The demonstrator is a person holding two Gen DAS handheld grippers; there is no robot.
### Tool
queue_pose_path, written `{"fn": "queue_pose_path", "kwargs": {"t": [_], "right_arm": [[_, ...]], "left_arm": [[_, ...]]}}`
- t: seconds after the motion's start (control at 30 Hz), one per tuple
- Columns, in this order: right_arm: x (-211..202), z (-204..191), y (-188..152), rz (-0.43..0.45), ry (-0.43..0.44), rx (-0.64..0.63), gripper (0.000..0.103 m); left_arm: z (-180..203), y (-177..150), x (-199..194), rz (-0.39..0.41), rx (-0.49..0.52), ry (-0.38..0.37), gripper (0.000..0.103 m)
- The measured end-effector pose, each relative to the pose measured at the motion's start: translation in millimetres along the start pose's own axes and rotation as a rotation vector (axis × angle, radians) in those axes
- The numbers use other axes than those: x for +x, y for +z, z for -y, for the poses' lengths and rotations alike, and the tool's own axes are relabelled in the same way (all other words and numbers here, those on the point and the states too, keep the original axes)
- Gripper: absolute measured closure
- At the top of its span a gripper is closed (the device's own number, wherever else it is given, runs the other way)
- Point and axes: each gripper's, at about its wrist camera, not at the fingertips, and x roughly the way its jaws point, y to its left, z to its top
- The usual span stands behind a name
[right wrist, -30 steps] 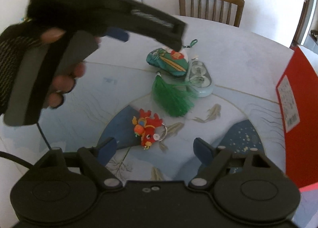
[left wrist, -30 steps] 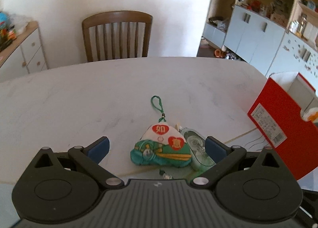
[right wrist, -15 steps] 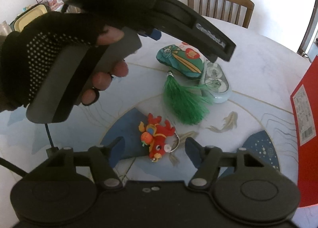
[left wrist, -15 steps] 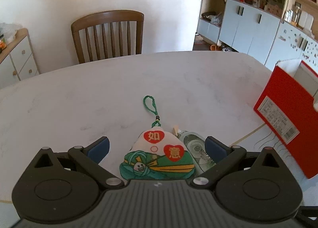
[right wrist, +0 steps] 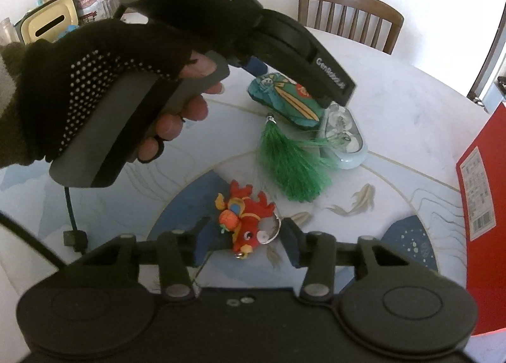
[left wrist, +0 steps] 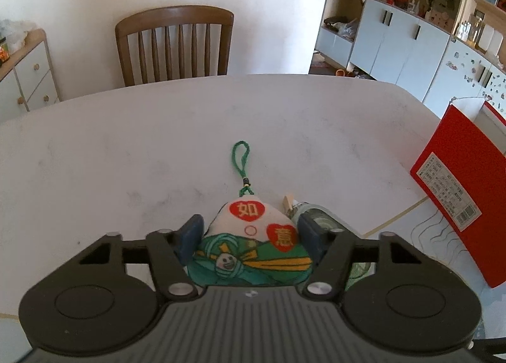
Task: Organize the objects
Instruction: 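Grasp the teal embroidered pouch with the left gripper while the right grasps the red fish keychain, then carry the teal pouch and red fish keychain over into the red box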
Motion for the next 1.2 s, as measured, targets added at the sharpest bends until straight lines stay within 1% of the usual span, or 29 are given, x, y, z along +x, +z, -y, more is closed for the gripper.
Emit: {"fn": "queue_pose_path", "kwargs": {"t": [0.1, 0.17, 0.2, 0.43, 0.53, 0.7, 0.87, 1.07, 1.2], "right_arm": [[-0.5, -0.5, 0.7, 0.002, -0.005, 0.000, 0.065], [-1.6, -0.4, 1.5, 0.007, -0.008, -0.001, 0.066], [-2.5, -0.5, 1.6, 0.012, -0.008, -0.002, 0.069], [-17.2, 5.3, -4.3, 0.040, -0.014, 0.023, 0.071], [-26.2, 9.0, -6.0, 0.053, -0.015, 0.041, 0.071], [-47.0, 16.3, -11.7, 0.076, -0.014, 0.081, 0.071], [-73.0, 24.7, -12.8, 0.109, -0.012, 0.124, 0.071], [-109.7, 38.8, -18.5, 0.163, -0.021, 0.144, 0.071], [-132.4, 49.5, -23.0, 0.196, -0.030, 0.149, 0.071]], "left_arm": [[-0.9, -0.3, -0.8, 0.001, -0.004, 0.002, 0.041], [-1.9, -0.5, -3.2, 0.004, -0.011, -0.001, 0.042], [-5.0, 1.8, -2.8, 0.006, -0.017, -0.004, 0.043], [-15.8, 4.3, -26.3, 0.022, -0.069, -0.040, 0.044], [-19.3, 5.8, -40.0, 0.024, -0.081, -0.044, 0.044], [-21.3, 7.8, -67.0, 0.032, -0.088, -0.054, 0.044], [-20.0, 9.0, -94.5, 0.033, -0.125, -0.068, 0.044], [-9.4, 12.2, -129.2, 0.041, -0.124, -0.073, 0.044], [7.4, 12.3, -153.4, 0.058, -0.093, -0.073, 0.044]]}}
